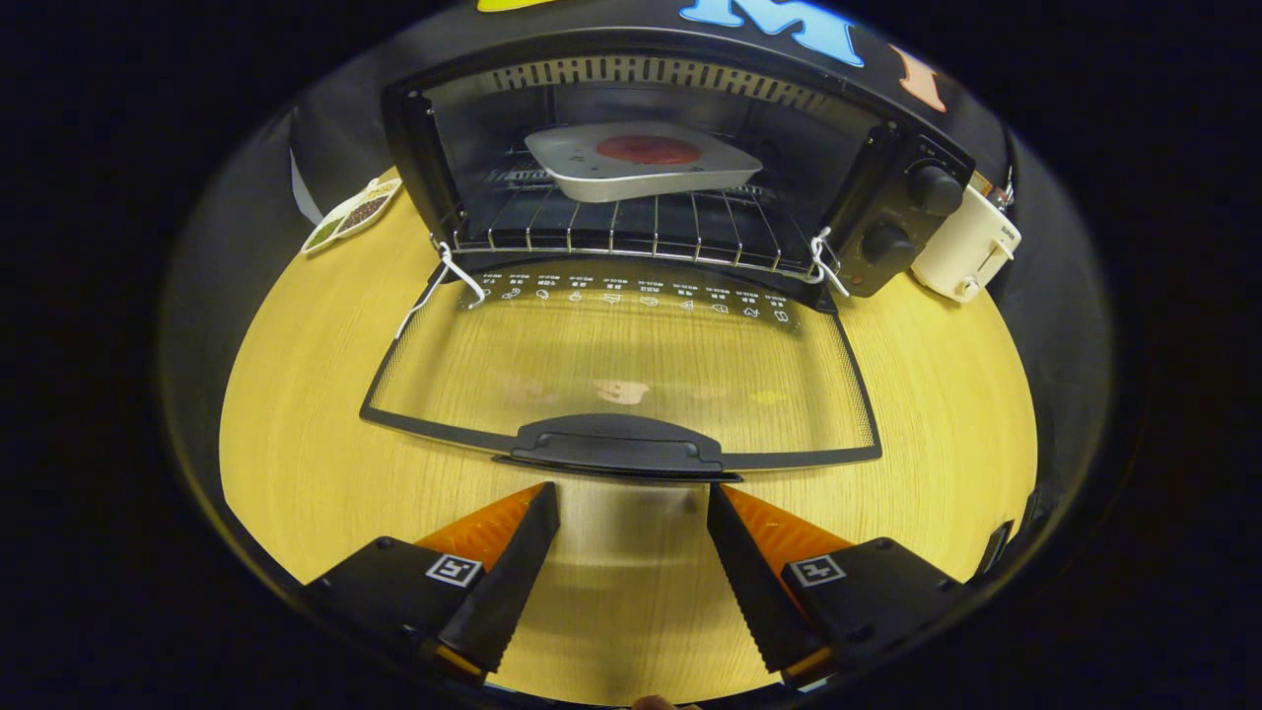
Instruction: Open the toaster oven, put the food inside, and close the toaster oven door.
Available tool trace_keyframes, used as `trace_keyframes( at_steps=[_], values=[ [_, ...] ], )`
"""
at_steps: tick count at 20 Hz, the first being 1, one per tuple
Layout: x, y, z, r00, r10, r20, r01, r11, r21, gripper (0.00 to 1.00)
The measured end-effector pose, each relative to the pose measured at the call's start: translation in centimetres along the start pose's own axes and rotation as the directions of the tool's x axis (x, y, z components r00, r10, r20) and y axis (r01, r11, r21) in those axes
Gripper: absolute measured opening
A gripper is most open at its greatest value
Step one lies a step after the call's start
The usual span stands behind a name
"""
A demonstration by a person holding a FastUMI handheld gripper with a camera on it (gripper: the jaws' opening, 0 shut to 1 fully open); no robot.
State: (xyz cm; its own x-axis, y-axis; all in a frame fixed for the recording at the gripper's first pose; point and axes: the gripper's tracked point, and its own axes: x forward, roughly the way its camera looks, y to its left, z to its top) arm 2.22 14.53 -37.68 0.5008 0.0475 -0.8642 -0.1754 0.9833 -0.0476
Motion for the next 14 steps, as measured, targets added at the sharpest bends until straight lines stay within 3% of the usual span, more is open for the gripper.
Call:
trace_keyframes(
  at_steps=[3, 6, 14],
  values=[
    [0.1, 0.2, 0.2, 1.0, 0.007, -0.031, -0.005, 0.999, 0.053, 0.97],
    [0.0, 0.1, 0.3, 1.0, 0.003, -0.031, -0.002, 1.0, 0.028, 0.97],
    [-3.9, 0.2, 1.6, 0.999, 0.027, 0.047, -0.029, 0.999, 0.042, 0.97]
  ],
)
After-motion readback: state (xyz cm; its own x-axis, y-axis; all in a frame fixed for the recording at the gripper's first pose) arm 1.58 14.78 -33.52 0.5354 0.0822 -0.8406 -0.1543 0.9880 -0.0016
